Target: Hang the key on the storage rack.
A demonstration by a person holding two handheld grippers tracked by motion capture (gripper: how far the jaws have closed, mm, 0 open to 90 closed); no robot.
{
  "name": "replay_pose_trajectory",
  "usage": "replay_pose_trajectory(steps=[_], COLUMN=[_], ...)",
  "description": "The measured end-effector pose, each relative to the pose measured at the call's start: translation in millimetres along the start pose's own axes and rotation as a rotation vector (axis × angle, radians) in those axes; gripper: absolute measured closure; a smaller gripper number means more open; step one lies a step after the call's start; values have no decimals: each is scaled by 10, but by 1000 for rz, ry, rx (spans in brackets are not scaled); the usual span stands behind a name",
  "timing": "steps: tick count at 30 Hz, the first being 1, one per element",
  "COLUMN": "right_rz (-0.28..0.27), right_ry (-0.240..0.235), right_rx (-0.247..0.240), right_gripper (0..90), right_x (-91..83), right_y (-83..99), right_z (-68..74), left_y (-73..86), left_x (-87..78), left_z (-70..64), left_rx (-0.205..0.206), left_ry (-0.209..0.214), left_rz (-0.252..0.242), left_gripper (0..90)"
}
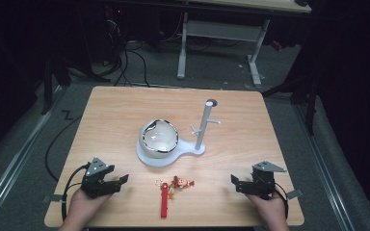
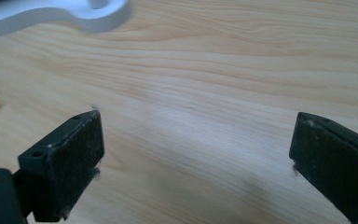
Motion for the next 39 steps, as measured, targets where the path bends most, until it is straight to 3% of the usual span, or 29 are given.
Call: replay_pose_trajectory(steps=[3, 5, 7, 11, 15, 19, 22, 26, 31, 35, 39], right_rz=[-4, 3, 17, 20, 30, 15, 2, 9, 20, 44, 77], right_ry=[-17, -62, -96, -139, -148, -168, -186, -218, -253, -268, -275], right_rx=[-20, -43, -75, -96, -133, -188, -241, -314, -400, -444, -496], right_gripper=[31, 22, 2, 2, 2, 6, 17, 29, 98, 151, 214], right_x=[1, 17, 51, 96, 135, 142, 153, 271, 385, 454, 541], right_y=[-31, -60, -87, -145, -188, -280, -368, -470, -523, -511, -506], right_z=[50, 125, 239, 382, 495, 677, 874, 1145, 1420, 1496, 1568], left_y=[21, 36, 59, 119, 143, 141, 119, 97, 69, 96, 120], left_x=[-27, -64, -107, -177, -197, -191, -152, -105, -77, -65, -92], left_z=[17, 30, 39, 50, 78, 73, 56, 30, 48, 68, 58], left_rx=[-7, -16, -13, 5, -5, 0, 7, 14, 9, -7, -23], left_ry=[-9, -10, -11, 2, -6, -20, 8, -8, -34, -27, -4], left_rz=[0, -11, -16, -21, -24, -20, -9, -3, -12, 2, -4], left_gripper=[303, 303, 295, 263, 242, 200, 135, 106, 138, 144, 219])
Point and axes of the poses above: each handheld gripper's, and its own axes: x roughly forward along the jaws, y roughly out of its underside, z roughly to its left, the point moved 5 cm from there along x, roughly forward along the jaws, and after that the axes turned 15 degrees about z, right-handed, at the moved point
